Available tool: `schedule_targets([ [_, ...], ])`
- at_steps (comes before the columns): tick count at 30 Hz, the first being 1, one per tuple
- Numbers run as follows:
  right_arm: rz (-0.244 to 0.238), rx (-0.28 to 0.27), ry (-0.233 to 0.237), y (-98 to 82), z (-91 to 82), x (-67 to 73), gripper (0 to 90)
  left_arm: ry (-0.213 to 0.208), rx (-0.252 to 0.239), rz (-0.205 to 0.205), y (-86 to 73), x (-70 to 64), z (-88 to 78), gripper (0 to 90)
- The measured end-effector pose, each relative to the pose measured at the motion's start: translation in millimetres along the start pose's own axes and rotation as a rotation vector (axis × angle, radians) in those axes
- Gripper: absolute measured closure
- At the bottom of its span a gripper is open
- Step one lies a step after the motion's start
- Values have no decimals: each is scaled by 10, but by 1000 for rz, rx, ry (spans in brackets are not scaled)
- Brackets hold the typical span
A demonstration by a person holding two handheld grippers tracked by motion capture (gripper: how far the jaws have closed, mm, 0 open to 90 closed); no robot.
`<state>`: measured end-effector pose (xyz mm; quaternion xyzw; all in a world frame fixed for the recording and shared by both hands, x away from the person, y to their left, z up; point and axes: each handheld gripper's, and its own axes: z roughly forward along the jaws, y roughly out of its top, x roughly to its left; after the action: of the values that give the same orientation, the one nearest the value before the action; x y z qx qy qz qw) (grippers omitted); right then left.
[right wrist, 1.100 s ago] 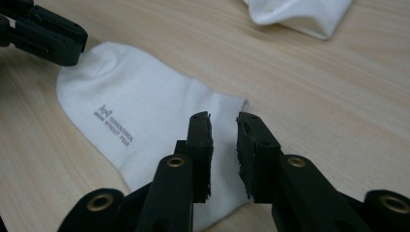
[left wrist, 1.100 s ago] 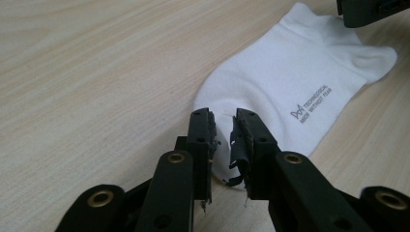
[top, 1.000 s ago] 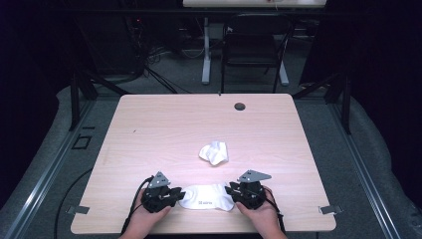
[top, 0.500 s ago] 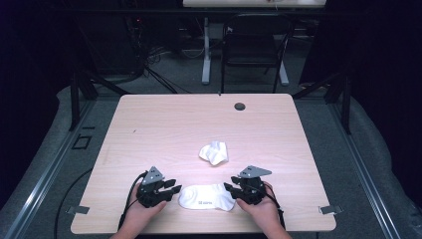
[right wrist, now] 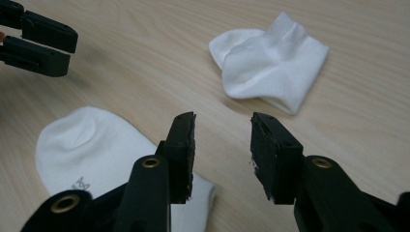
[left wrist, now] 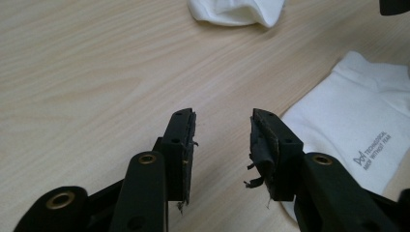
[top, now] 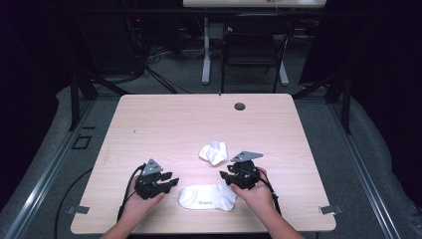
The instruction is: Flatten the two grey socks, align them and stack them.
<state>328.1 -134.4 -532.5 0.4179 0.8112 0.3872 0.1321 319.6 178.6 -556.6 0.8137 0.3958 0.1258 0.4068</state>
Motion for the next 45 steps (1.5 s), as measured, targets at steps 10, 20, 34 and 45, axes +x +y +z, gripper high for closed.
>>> schedule_targets([
  [10, 2, 24, -7, 278, 124, -44, 694, -10, 19, -22, 167, 57, 64, 601],
  [20, -46, 73, -23, 495, 393, 19, 708, -25, 9, -67, 259, 141, 212, 611],
  [34, -69, 106, -64, 653, 775, 36, 633, -12, -27, -105, 151, 271, 84, 597],
  [45, -106, 136, -125, 599, 943, 49, 603, 1, -14, -92, 99, 279, 71, 584],
])
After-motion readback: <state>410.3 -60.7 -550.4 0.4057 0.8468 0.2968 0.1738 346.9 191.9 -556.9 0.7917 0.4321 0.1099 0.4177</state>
